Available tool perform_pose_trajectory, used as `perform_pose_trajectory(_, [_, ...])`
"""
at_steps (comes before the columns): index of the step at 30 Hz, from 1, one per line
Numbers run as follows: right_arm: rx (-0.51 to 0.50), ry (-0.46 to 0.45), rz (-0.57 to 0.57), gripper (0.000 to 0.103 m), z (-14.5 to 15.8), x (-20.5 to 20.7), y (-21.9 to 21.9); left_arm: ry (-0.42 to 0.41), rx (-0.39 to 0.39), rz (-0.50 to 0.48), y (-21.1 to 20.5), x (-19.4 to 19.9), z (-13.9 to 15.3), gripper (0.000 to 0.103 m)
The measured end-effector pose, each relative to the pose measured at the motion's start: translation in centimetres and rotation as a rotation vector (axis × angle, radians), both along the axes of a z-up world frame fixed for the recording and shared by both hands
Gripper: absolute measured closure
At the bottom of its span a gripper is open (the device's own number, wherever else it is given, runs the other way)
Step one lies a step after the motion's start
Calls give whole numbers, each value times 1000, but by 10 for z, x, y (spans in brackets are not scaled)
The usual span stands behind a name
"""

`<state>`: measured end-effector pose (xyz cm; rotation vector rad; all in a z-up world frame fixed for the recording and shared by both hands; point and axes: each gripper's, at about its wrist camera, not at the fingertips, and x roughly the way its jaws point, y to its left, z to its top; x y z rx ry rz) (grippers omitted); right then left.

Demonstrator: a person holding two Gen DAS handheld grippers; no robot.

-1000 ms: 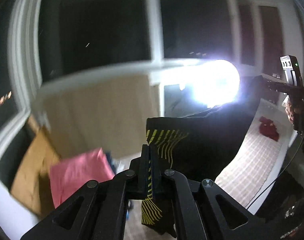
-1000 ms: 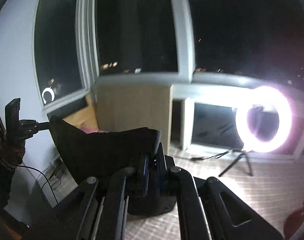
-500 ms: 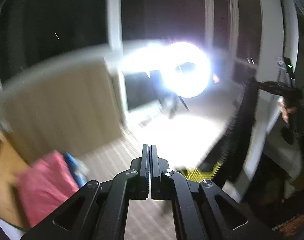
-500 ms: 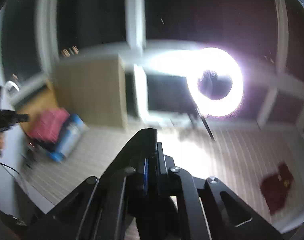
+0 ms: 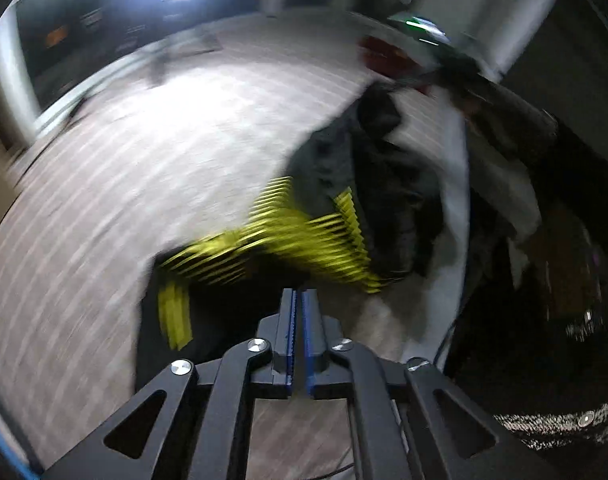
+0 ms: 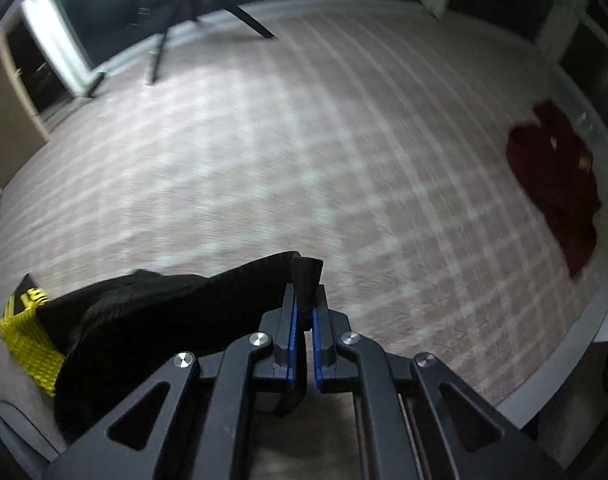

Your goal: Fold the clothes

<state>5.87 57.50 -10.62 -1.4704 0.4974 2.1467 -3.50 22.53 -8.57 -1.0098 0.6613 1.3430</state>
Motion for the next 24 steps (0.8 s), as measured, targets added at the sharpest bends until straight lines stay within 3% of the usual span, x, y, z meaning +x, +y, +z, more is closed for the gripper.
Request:
perform_pose_trajectory(3, [-29, -12, -5, 97, -15, 5, 12, 11, -10, -133, 31, 30, -9, 75])
perform_pose_trajectory(8, [-57, -2, 23, 97, -20, 11, 14, 43, -52, -281, 53, 72, -31, 74])
perform_pose_trajectory(11, [-79, 10, 32, 97, -19, 14, 17, 63, -67, -317, 55, 89, -44, 72])
perform_pose_trajectory(16, [-91, 17, 58, 97, -16, 17, 21, 72, -62, -270, 58, 103, -59, 72])
perform_pose_trajectory(24, [-97, 12, 98, 97, -12, 19, 22, 137, -4, -101, 52, 123, -71, 71])
